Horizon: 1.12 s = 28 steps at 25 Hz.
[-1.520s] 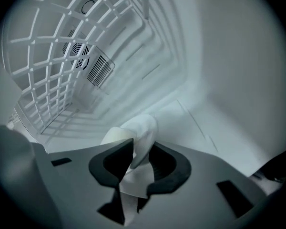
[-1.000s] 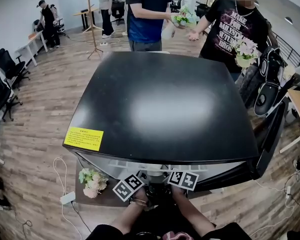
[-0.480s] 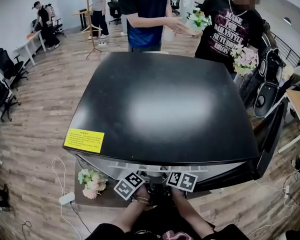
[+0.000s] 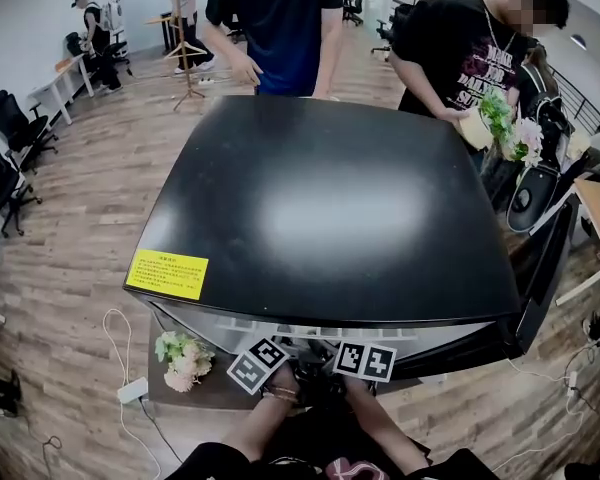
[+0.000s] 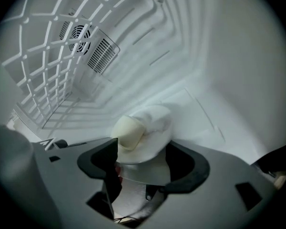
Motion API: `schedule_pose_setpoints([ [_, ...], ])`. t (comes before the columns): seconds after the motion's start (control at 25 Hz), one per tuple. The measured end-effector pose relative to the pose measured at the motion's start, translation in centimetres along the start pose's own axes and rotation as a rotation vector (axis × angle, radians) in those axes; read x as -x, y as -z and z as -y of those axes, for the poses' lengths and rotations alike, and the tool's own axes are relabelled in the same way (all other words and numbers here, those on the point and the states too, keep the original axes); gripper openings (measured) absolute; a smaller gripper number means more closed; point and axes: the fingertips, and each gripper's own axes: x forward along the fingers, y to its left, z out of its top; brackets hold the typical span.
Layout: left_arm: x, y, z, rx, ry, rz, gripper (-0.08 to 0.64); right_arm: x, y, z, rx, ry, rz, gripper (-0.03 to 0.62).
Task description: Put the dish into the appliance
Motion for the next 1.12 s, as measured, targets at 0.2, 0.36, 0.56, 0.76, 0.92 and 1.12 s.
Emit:
schedule_pose_setpoints([
  [0.2,-0.2,0.0,0.1,-0.088,-0.034,-0.016,0.043,0.5,0.1,0.2,-0.012,0.014,0.012,0.313],
  [0.36,0.0,0.1,-0.1,-0.100,-0.034,-0.031,0.044,0.7,0.3,0.2,-0.025,0.012,0.023,0.311],
  [0.56,0.4,0.0,0.0,-0.079,-0.026,-0.062,0.100,0.9,0.4,0.2,-0.048,0.004,0.047,0.312],
  [0.76,1.3,0.0,0.2,-0.071,0.000,-0.059,0.138,1.1,0.0,0.2,-0.091,-0.009,0.066,0.311],
  [0.92,2.1,0.0,-0.3,-0.063,0.004,-0.056,0.144,1.3,0.0,0.3,-0.119,-0.006,0.091,0.313],
  [1.12,2.6,0.2,-0.6,-0.061,0.012,-0.054,0.149,1.7,0.4,0.6,-0.131,-0.005,0.113,0.319],
])
